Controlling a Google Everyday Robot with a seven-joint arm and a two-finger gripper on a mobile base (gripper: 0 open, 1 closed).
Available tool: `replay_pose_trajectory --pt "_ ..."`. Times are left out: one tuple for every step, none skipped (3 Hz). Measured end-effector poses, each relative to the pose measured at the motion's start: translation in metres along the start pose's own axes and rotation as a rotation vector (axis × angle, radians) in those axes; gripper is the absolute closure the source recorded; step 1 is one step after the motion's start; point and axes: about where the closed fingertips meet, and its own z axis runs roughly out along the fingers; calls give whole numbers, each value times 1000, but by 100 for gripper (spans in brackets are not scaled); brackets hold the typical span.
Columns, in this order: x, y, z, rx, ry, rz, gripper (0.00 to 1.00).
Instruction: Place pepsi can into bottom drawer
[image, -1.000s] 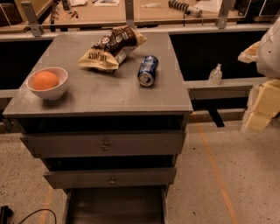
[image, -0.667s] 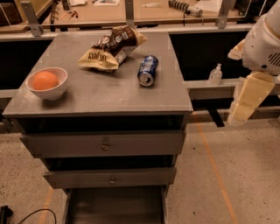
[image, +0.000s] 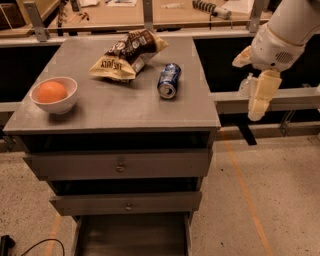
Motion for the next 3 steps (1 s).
replay_pose_trajectory --pt "4 -30 19 16 -30 -73 0" --pt "2 -40 26 -7 -49 -131 0" --pt "-17 -67 35 -11 25 -306 0"
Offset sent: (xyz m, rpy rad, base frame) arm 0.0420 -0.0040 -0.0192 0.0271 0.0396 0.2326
